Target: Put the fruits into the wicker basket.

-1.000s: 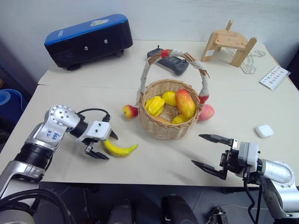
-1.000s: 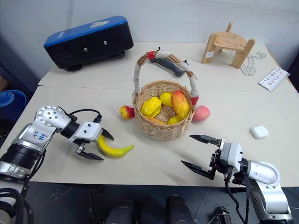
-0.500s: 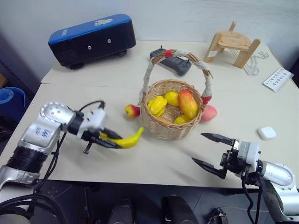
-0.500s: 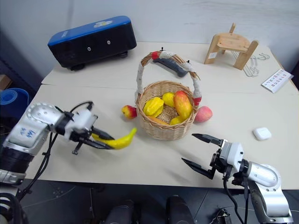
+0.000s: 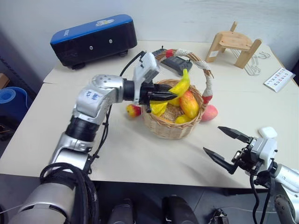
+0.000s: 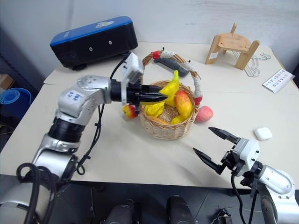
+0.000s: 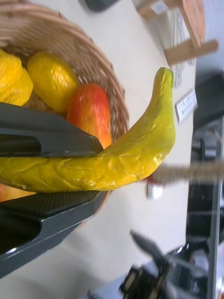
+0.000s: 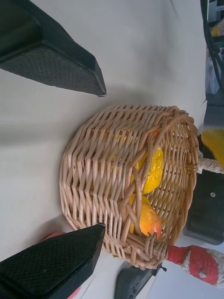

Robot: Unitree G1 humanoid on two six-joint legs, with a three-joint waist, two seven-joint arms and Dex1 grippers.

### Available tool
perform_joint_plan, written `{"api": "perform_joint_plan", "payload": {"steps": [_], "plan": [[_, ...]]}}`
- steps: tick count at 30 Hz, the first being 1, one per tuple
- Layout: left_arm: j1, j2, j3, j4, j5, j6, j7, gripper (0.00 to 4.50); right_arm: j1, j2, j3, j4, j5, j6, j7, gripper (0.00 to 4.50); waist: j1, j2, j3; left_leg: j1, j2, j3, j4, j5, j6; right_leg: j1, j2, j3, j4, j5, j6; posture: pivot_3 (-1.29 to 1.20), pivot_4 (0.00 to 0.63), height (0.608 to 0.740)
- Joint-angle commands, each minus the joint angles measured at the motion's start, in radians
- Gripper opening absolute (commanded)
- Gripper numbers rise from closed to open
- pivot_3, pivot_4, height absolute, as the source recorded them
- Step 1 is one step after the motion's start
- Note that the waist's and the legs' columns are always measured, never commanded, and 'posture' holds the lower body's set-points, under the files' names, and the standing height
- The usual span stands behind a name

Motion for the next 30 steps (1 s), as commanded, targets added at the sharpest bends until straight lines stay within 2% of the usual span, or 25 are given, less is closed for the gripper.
{"api": "perform_joint_plan", "payload": {"steps": [1, 6, 8, 11, 16, 19, 22, 24, 30], "plan": [[-0.038, -0.031, -0.025, 0.035, 0.051, -0.016, 0.008, 0.97, 0.011, 0.019, -0.021, -0.05, 0.007, -0.018, -0.021, 4.5, 0.001, 0.0, 0.0, 0.0, 0.0, 0.0, 0.0, 0.0, 0.0, 0.0, 0.0, 0.0, 0.0, 0.0, 0.0, 0.0, 0.15, 0.74], [-0.006, -0.048, -0.003, 0.008, 0.045, -0.071, -0.049, 2.57, 0.025, 0.034, -0.024, -0.047, -0.004, -0.036, -0.027, 4.5, 0.001, 0.0, 0.0, 0.0, 0.0, 0.0, 0.0, 0.0, 0.0, 0.0, 0.0, 0.0, 0.0, 0.0, 0.0, 0.0, 0.15, 0.74], [0.036, -0.016, 0.016, -0.034, 0.036, -0.127, -0.1, 3.19, 0.035, 0.042, -0.024, -0.031, -0.007, -0.056, -0.019, 4.5, -0.001, 0.0, 0.0, 0.0, 0.0, 0.0, 0.0, 0.0, 0.0, 0.0, 0.0, 0.0, 0.0, 0.0, 0.0, 0.0, 0.15, 0.74], [0.12, 0.051, 0.053, -0.111, 0.004, -0.221, -0.214, 3.19, 0.047, 0.05, -0.022, -0.006, -0.01, -0.085, -0.002, 4.5, -0.008, 0.001, 0.0, 0.001, 0.001, 0.001, 0.0, 0.0, 0.0, 0.0, 0.0, 0.001, 0.0, 0.0, 0.0, 0.0, 0.15, 0.74], [0.355, 0.279, 0.27, -0.19, -0.097, -0.333, -0.389, 3.19, 0.056, 0.043, -0.026, 0.051, 0.01, -0.12, 0.056, 4.5, -0.02, 0.001, 0.0, 0.001, 0.001, 0.001, -0.001, 0.001, -0.001, 0.0, 0.0, 0.001, 0.001, 0.0, 0.0, 0.0, 0.15, 0.74], [0.508, 0.395, 0.401, -0.183, -0.114, -0.331, -0.381, 3.19, 0.054, 0.043, -0.028, 0.065, 0.032, -0.123, 0.083, 4.5, -0.026, 0.001, 0.0, 0.002, 0.001, 0.0, -0.003, 0.001, -0.001, 0.0, -0.001, 0.0, 0.001, 0.0, 0.0, 0.0, 0.15, 0.74], [0.678, 0.477, 0.547, -0.13, -0.104, -0.341, -0.342, 3.77, 0.035, 0.046, -0.028, 0.054, 0.068, -0.108, 0.09, 4.5, -0.026, 0.001, 0.0, 0.003, 0.001, 0.0, -0.004, 0.0, -0.001, 0.001, -0.003, 0.0, 0.0, 0.0, 0.0, 0.0, 0.15, 0.74], [0.778, 0.522, 0.647, -0.035, -0.084, -0.355, -0.302, 4.4, 0.02, 0.043, -0.018, 0.021, 0.09, -0.085, 0.084, 4.5, -0.026, 0.001, 0.0, 0.003, 0.001, 0.0, -0.005, 0.0, 0.0, 0.001, -0.003, 0.0, 0.0, 0.0, 0.0, 0.0, 0.15, 0.74], [0.968, 0.599, 0.824, 0.199, -0.055, -0.422, -0.227, 4.47, -0.009, 0.044, 0.021, -0.062, 0.11, -0.03, 0.067, 4.5, -0.025, -0.001, -0.001, 0.003, 0.0, -0.002, -0.01, -0.001, 0.0, 0.0, -0.005, -0.003, -0.001, 0.0, 0.0, 0.0, 0.15, 0.74]]}}
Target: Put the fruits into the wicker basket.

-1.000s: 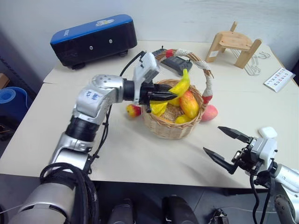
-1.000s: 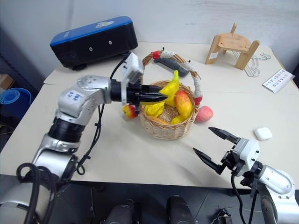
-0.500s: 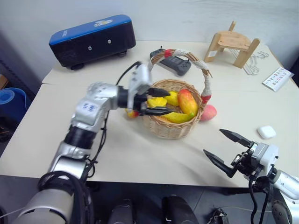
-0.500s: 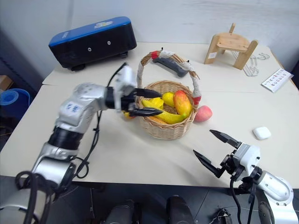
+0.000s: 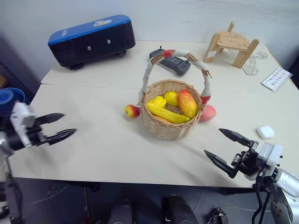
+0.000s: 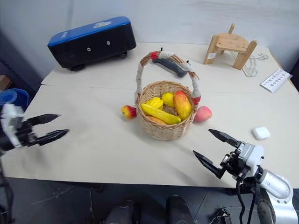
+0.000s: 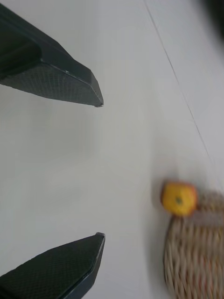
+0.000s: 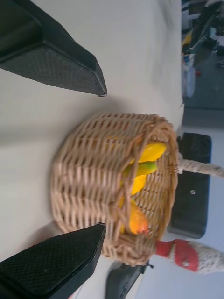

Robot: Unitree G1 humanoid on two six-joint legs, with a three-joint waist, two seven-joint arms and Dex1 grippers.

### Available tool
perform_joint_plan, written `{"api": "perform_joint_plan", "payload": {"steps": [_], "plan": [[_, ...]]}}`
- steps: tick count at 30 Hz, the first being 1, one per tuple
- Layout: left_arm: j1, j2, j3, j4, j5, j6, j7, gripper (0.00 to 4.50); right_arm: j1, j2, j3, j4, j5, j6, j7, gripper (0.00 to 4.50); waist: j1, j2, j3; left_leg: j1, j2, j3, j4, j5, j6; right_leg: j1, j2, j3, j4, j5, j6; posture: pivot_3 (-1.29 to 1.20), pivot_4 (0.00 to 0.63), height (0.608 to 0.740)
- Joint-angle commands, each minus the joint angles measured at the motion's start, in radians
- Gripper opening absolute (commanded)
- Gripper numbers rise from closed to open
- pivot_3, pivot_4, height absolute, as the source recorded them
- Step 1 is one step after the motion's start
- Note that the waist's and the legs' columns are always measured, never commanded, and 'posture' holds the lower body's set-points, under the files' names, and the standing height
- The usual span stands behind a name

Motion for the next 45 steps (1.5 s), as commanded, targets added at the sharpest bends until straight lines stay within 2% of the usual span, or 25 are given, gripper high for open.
{"api": "perform_joint_plan", "payload": {"steps": [1, 4, 7, 10, 15, 18, 23, 28, 31, 35, 37, 41, 45], "plan": [[0.053, 0.03, 0.072, 0.053, 0.0, -0.032, 0.011, 4.47, -0.008, -0.001, 0.007, -0.056, 0.024, 0.018, -0.008, 4.5, 0.0, -0.001, 0.0, 0.0, 0.0, 0.0, 0.0, 0.0, 0.0, 0.0, 0.0, 0.0, 0.0, 0.0, 0.0, 0.0, 0.15, 0.74], [0.043, 0.013, 0.035, -0.045, -0.034, 0.004, 0.002, 4.47, -0.02, 0.0, 0.006, -0.053, 0.02, 0.025, -0.006, 4.5, 0.014, -0.002, -0.001, 0.0, -0.001, -0.001, -0.001, -0.001, 0.0, 0.0, -0.002, -0.002, 0.0, 0.0, 0.0, 0.0, 0.15, 0.74], [-0.059, -0.022, -0.091, -0.176, -0.055, 0.061, -0.01, 4.47, -0.038, -0.001, 0.008, -0.051, 0.014, 0.03, -0.011, 4.5, 0.032, -0.003, -0.002, 0.0, -0.001, -0.001, 0.0, -0.002, 0.0, 0.001, -0.002, -0.003, -0.001, 0.0, 0.0, 0.0, 0.15, 0.74], [-0.222, -0.077, -0.246, -0.189, -0.012, 0.07, -0.02, 4.47, -0.058, -0.004, 0.016, -0.061, 0.006, 0.049, -0.028, 4.5, 0.032, -0.004, -0.002, -0.001, -0.002, -0.001, 0.0, -0.001, 0.0, 0.002, -0.003, -0.003, -0.001, 0.0, 0.0, 0.0, 0.15, 0.74], [-0.549, -0.241, -0.471, 0.058, 0.141, -0.032, -0.006, 4.47, -0.085, -0.009, 0.032, -0.087, -0.01, 0.084, -0.065, 4.5, 0.02, -0.004, -0.002, -0.001, -0.001, 0.003, 0.003, -0.001, -0.001, 0.0, 0.002, -0.003, 0.001, 0.001, 0.001, 0.0, 0.15, 0.74], [-0.695, -0.338, -0.544, 0.277, 0.218, -0.147, -0.002, 4.47, -0.093, -0.006, 0.037, -0.103, -0.024, 0.097, -0.088, 4.5, 0.014, -0.004, -0.002, 0.0, -0.001, 0.005, 0.002, -0.001, 0.0, -0.001, 0.003, -0.005, 0.001, 0.001, 0.001, 0.0, 0.15, 0.74], [-0.823, -0.418, -0.597, 0.539, 0.299, -0.287, -0.029, 4.47, -0.079, 0.003, 0.03, -0.128, -0.05, 0.1, -0.127, 4.5, 0.002, -0.005, -0.002, 0.0, 0.0, 0.005, 0.003, -0.001, 0.0, -0.003, 0.002, -0.006, 0.001, 0.001, 0.001, 0.0, 0.15, 0.74], [-0.882, -0.472, -0.614, 0.69, 0.355, -0.368, -0.037, 4.47, -0.008, 0.017, 0.007, -0.147, -0.059, 0.072, -0.138, 4.5, 0.008, -0.005, -0.001, -0.001, -0.001, 0.005, 0.004, -0.001, 0.0, -0.003, 0.002, -0.006, 0.001, 0.001, 0.001, 0.0, 0.15, 0.74], [-0.894, -0.486, -0.609, 0.733, 0.372, -0.394, -0.028, 3.91, 0.013, 0.021, 0.003, -0.139, -0.062, 0.05, -0.13, 4.5, 0.011, -0.005, -0.001, -0.001, -0.001, 0.005, 0.005, -0.002, 0.001, -0.003, 0.001, -0.006, 0.001, 0.001, 0.001, 0.0, 0.15, 0.74], [-0.881, -0.481, -0.605, 0.759, 0.397, -0.407, -0.01, 2.67, 0.036, 0.025, -0.003, -0.1, -0.062, 0.004, -0.104, 4.5, 0.011, -0.006, -0.001, -0.001, 0.0, 0.005, 0.006, -0.002, 0.001, -0.002, 0.002, -0.006, 0.001, 0.001, 0.001, 0.0, 0.15, 0.74], [-0.862, -0.464, -0.584, 0.744, 0.379, -0.412, -0.032, 2.22, 0.044, 0.023, -0.005, -0.089, -0.06, -0.013, -0.094, 4.5, 0.01, -0.005, -0.001, -0.001, 0.0, 0.005, 0.007, -0.002, 0.001, -0.002, 0.002, -0.006, 0.001, 0.001, 0.001, 0.0, 0.15, 0.74], [-0.793, -0.383, -0.536, 0.636, 0.322, -0.4, -0.142, 2.18, 0.054, 0.021, -0.011, -0.071, -0.058, -0.04, -0.078, 4.5, -0.003, -0.005, -0.001, -0.001, 0.001, 0.005, 0.006, -0.002, 0.001, -0.003, 0.002, -0.006, 0.002, 0.001, 0.001, 0.0, 0.15, 0.74], [-0.638, -0.243, -0.489, 0.226, 0.147, -0.143, -0.363, 2.18, 0.058, 0.021, -0.036, -0.052, -0.052, -0.052, -0.084, 4.5, -0.004, -0.004, -0.001, -0.001, 0.002, 0.004, 0.006, -0.003, 0.0, -0.003, 0.002, -0.007, 0.004, 0.001, 0.001, 0.0, 0.15, 0.74]]}}
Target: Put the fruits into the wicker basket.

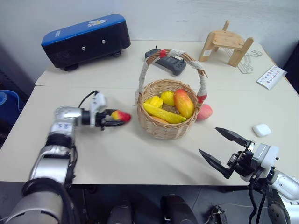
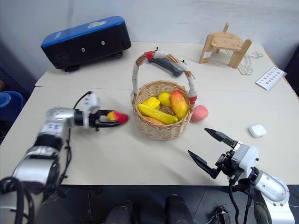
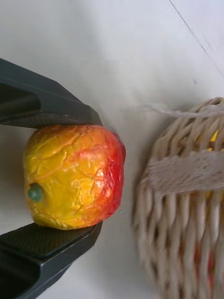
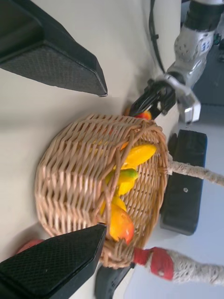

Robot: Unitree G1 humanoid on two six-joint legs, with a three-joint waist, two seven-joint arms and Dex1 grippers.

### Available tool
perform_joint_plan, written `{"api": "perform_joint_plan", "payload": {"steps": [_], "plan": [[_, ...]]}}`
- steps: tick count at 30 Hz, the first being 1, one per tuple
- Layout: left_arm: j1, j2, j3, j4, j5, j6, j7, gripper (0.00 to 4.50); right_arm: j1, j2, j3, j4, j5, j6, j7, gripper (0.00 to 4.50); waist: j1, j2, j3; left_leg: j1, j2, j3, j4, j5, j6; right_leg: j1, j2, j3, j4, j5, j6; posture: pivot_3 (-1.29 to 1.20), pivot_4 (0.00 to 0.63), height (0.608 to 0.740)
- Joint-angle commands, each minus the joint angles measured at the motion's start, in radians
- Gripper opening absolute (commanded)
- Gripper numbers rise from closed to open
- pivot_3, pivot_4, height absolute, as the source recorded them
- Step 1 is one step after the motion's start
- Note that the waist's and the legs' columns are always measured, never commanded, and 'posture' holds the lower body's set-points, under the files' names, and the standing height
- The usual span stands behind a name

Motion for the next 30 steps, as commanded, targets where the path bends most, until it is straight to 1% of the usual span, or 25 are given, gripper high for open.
{"api": "perform_joint_plan", "payload": {"steps": [1, 3, 5, 8, 10, 12, 14, 15, 17, 18, 22, 23, 25, 27, 29, 30], "plan": [[0.085, 0.102, 0.043, -0.395, -0.166, 0.237, -0.134, 2.18, 0.001, 0.005, -0.049, -0.001, 0.018, -0.021, -0.013, 4.5, 0.003, 0.0, 0.0, 0.0, 0.0, 0.0, 0.001, 0.0, 0.0, 0.0, 0.0, 0.0, 0.0, 0.0, 0.0, 0.0, 0.15, 0.74], [0.108, 0.109, 0.046, -0.611, -0.238, 0.363, -0.093, 2.18, -0.001, 0.005, -0.068, 0.01, 0.022, -0.012, -0.024, 4.5, 0.014, 0.001, 0.001, -0.001, 0.0, -0.003, 0.002, 0.0, 0.0, 0.001, -0.001, 0.0, -0.001, 0.0, 0.0, 0.0, 0.15, 0.74], [0.084, 0.069, 0.031, -0.772, -0.275, 0.446, -0.008, 2.18, -0.004, 0.005, -0.087, 0.026, 0.025, -0.003, -0.041, 4.5, 0.035, 0.002, 0.001, -0.001, -0.002, -0.009, 0.005, -0.001, 0.001, 0.005, -0.002, 0.003, -0.002, 0.0, 0.0, 0.0, 0.15, 0.74], [0.021, -0.012, -0.007, -0.891, -0.274, 0.51, 0.116, 2.18, -0.004, 0.0, -0.107, 0.06, 0.022, -0.002, -0.04, 4.5, 0.045, 0.003, 0.002, 0.0, -0.004, -0.016, 0.009, -0.003, 0.003, 0.015, -0.002, 0.005, -0.008, 0.0, 0.0, 0.0, 0.15, 0.74], [-0.039, -0.087, -0.044, -0.897, -0.25, 0.537, 0.199, 2.18, 0.001, -0.003, -0.117, 0.082, 0.019, -0.011, -0.032, 4.5, 0.044, 0.004, 0.002, 0.0, -0.005, -0.019, 0.009, -0.003, 0.003, 0.018, 0.0, 0.006, -0.011, 0.0, 0.0, 0.0, 0.15, 0.74], [-0.096, -0.169, -0.108, -0.846, -0.166, 0.505, 0.299, 2.18, 0.009, 0.001, -0.123, 0.098, 0.017, -0.023, -0.021, 4.5, 0.044, 0.004, 0.002, 0.0, -0.005, -0.018, 0.009, -0.003, 0.003, 0.018, 0.001, 0.006, -0.011, 0.0, 0.001, 0.0, 0.15, 0.74], [-0.123, -0.228, -0.153, -0.776, -0.087, 0.454, 0.377, 2.18, 0.015, 0.008, -0.122, 0.104, 0.015, -0.034, -0.015, 4.5, 0.045, 0.005, 0.002, 0.0, -0.005, -0.018, 0.009, -0.003, 0.003, 0.018, 0.003, 0.006, -0.011, 0.001, 0.001, 0.0, 0.15, 0.74], [-0.124, -0.239, -0.159, -0.759, -0.074, 0.447, 0.394, 2.18, 0.017, 0.01, -0.121, 0.104, 0.014, -0.037, -0.015, 4.5, 0.042, 0.006, 0.002, 0.001, -0.005, -0.018, 0.009, -0.003, 0.003, 0.018, 0.003, 0.006, -0.011, 0.001, 0.002, 0.0, 0.15, 0.74], [-0.119, -0.256, -0.16, -0.731, -0.068, 0.442, 0.412, 2.89, 0.026, 0.02, -0.12, 0.104, 0.01, -0.047, -0.018, 4.5, 0.027, 0.007, 0.002, 0.002, -0.005, -0.017, 0.009, -0.003, 0.003, 0.018, 0.005, 0.008, -0.011, 0.001, 0.002, 0.0, 0.15, 0.74], [-0.116, -0.264, -0.158, -0.723, -0.075, 0.434, 0.411, 3.12, 0.032, 0.025, -0.121, 0.103, 0.008, -0.052, -0.022, 4.5, 0.025, 0.007, 0.002, 0.002, -0.003, -0.018, 0.008, -0.002, 0.002, 0.017, 0.006, 0.008, -0.011, 0.001, 0.002, 0.0, 0.15, 0.74], [-0.092, -0.254, -0.149, -0.714, -0.091, 0.345, 0.36, 4.34, 0.061, 0.042, -0.138, 0.102, -0.001, -0.061, -0.046, 4.5, 0.024, 0.007, 0.002, 0.003, -0.002, -0.019, 0.008, -0.002, 0.001, 0.017, 0.008, 0.009, -0.009, 0.0, 0.001, 0.0, 0.15, 0.74], [-0.082, -0.242, -0.14, -0.713, -0.096, 0.326, 0.346, 4.49, 0.071, 0.043, -0.146, 0.104, -0.002, -0.062, -0.052, 4.5, 0.025, 0.007, 0.002, 0.003, -0.003, -0.019, 0.008, -0.002, 0.0, 0.017, 0.007, 0.009, -0.009, 0.0, 0.001, 0.0, 0.15, 0.74], [-0.056, -0.215, -0.107, -0.721, -0.135, 0.291, 0.292, 4.49, 0.092, 0.044, -0.17, 0.11, 0.004, -0.065, -0.062, 4.5, 0.028, 0.007, 0.002, 0.003, -0.003, -0.019, 0.008, -0.002, 0.0, 0.017, 0.007, 0.009, -0.009, 0.0, 0.001, 0.0, 0.15, 0.74], [-0.006, -0.172, -0.013, -0.768, -0.246, 0.292, 0.221, 4.49, 0.114, 0.041, -0.223, 0.144, 0.02, -0.069, -0.068, 4.5, 0.027, 0.008, 0.002, 0.003, -0.003, -0.019, 0.008, -0.002, 0.0, 0.017, 0.006, 0.009, -0.009, 0.0, 0.001, 0.0, 0.15, 0.74], [0.05, -0.11, 0.058, -0.809, -0.329, 0.324, 0.159, 4.49, 0.129, 0.039, -0.265, 0.182, 0.028, -0.063, -0.075, 4.5, 0.023, 0.008, 0.002, 0.003, -0.002, -0.02, 0.008, -0.002, 0.0, 0.017, 0.006, 0.009, -0.009, 0.0, 0.001, 0.0, 0.15, 0.74], [0.085, -0.067, 0.084, -0.811, -0.337, 0.34, 0.151, 4.49, 0.137, 0.037, -0.285, 0.215, 0.03, -0.06, -0.073, 4.5, 0.024, 0.008, 0.002, 0.003, -0.002, -0.02, 0.007, -0.002, 0.0, 0.017, 0.006, 0.009, -0.009, 0.0, 0.001, 0.0, 0.15, 0.74]]}}
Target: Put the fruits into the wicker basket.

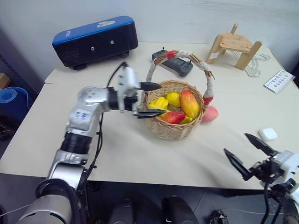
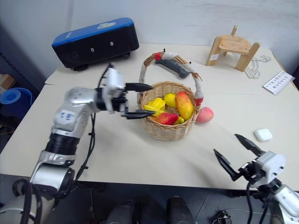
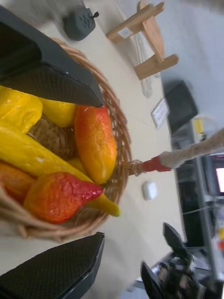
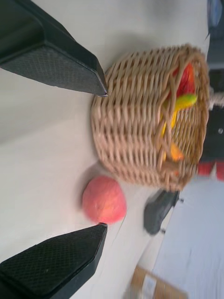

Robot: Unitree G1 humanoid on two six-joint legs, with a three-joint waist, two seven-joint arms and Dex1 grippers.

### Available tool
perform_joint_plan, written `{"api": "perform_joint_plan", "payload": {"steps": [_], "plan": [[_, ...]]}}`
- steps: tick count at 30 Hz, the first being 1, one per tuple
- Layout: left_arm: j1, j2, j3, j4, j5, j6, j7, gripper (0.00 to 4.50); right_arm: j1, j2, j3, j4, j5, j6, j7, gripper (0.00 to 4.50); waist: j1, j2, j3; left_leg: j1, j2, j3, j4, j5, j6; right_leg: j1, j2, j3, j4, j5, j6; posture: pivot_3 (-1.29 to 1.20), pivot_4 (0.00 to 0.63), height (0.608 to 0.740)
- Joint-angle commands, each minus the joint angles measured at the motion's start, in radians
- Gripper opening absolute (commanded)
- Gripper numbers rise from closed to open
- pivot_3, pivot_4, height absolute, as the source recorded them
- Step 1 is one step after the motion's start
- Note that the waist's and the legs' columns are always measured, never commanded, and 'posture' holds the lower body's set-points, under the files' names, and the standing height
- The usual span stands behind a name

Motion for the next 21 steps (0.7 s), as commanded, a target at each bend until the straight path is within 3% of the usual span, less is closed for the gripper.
{"api": "perform_joint_plan", "payload": {"steps": [1, 5, 9, 15, 21], "plan": [[0.074, 0.113, 0.128, -0.068, -0.098, 0.043, -0.06, 4.49, 0.029, -0.006, -0.09, 0.083, 0.023, -0.011, -0.005, 4.5, 0.001, 0.0, 0.0, 0.0, 0.0, -0.001, 0.0, 0.0, 0.0, 0.0, 0.0, -0.001, 0.0, 0.0, 0.0, 0.0, 0.15, 0.74], [0.235, 0.234, 0.241, -0.082, -0.109, 0.062, -0.037, 4.49, -0.002, -0.014, -0.126, 0.196, 0.014, 0.012, -0.038, 4.5, -0.005, 0.002, 0.0, 0.001, -0.001, -0.003, -0.002, 0.0, 0.0, 0.002, -0.002, -0.001, -0.002, 0.0, 0.0, 0.0, 0.15, 0.74], [0.338, 0.273, 0.313, -0.121, -0.139, 0.087, -0.003, 4.49, -0.104, -0.054, -0.083, 0.197, 0.009, 0.063, -0.049, 4.5, -0.015, 0.003, 0.0, 0.0, -0.002, -0.004, -0.002, 0.0, 0.0, 0.002, -0.004, -0.002, -0.003, 0.0, -0.001, 0.0, 0.15, 0.74], [0.345, 0.242, 0.304, -0.202, -0.186, 0.139, 0.056, 4.49, -0.444, -0.186, 0.106, 0.177, -0.026, 0.461, -0.189, 4.5, -0.019, 0.003, 0.0, 0.0, -0.003, -0.005, -0.003, 0.0, 0.0, 0.001, -0.006, -0.003, -0.002, 0.0, -0.001, 0.0, 0.15, 0.74], [0.34, 0.223, 0.278, -0.224, -0.187, 0.138, 0.082, 4.49, -0.84, -0.113, 0.265, 0.292, -0.113, 0.701, -0.383, 4.5, -0.022, 0.004, 0.001, -0.003, -0.002, -0.005, -0.004, 0.001, -0.002, -0.006, -0.004, -0.005, 0.004, 0.0, -0.001, 0.0, 0.15, 0.74]]}}
